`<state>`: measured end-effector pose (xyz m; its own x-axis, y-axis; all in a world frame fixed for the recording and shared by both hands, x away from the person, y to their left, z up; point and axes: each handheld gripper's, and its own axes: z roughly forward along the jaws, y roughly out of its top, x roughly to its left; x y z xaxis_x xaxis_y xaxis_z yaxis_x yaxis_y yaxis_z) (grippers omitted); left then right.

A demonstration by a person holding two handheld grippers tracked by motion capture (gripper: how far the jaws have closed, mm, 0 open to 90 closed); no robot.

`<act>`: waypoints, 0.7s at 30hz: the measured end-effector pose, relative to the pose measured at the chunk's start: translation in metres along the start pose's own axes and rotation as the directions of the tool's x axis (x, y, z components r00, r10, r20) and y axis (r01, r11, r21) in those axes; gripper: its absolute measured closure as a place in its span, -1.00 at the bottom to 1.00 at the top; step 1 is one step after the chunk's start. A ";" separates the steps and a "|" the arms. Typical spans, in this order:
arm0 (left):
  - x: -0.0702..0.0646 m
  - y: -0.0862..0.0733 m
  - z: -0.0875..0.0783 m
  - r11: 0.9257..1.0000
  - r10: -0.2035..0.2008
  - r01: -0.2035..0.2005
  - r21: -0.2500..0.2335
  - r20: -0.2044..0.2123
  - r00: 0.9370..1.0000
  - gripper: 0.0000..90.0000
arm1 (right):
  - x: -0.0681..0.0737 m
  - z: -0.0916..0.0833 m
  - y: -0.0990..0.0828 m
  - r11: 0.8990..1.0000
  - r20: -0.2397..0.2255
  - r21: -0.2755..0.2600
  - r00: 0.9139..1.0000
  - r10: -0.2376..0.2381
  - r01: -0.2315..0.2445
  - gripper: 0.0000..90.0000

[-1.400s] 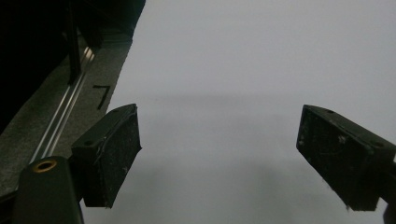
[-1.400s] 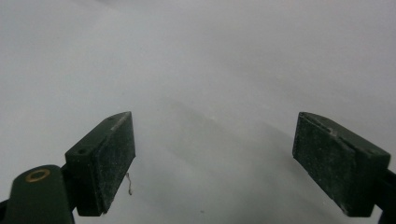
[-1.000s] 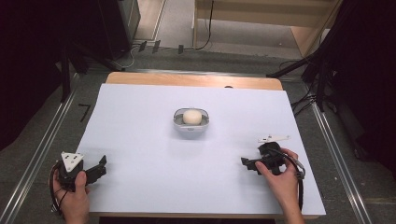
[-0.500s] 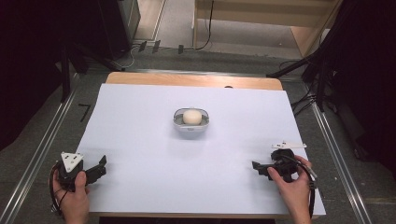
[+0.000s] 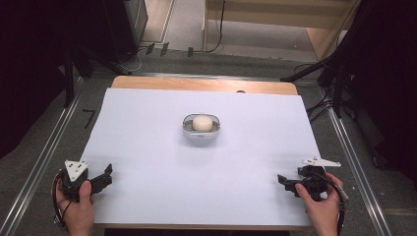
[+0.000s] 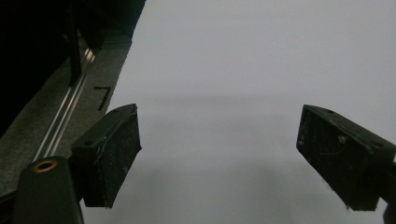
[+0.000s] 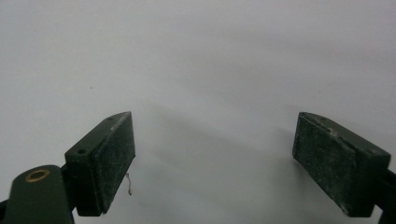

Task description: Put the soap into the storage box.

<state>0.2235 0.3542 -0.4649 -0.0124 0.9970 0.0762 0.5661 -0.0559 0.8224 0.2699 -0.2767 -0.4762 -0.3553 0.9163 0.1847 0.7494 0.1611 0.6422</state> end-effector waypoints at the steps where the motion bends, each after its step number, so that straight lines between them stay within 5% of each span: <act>1: 0.000 0.000 0.000 1.000 -0.002 0.002 -0.002 0.001 1.000 -0.68 | -0.002 -0.001 -0.002 1.000 0.006 0.001 1.000 0.007 -0.007 -0.69; 21: 0.000 0.000 0.000 1.000 0.004 -0.004 -0.001 0.000 1.000 -0.68 | -0.040 -0.032 -0.034 0.990 0.022 -0.120 0.997 0.073 -0.070 -0.69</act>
<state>0.2233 0.3540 -0.4649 -0.0100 0.9968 0.0797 0.5653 -0.0601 0.8227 0.2401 -0.3305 -0.4814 -0.2871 0.9335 0.2150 0.7000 0.0512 0.7123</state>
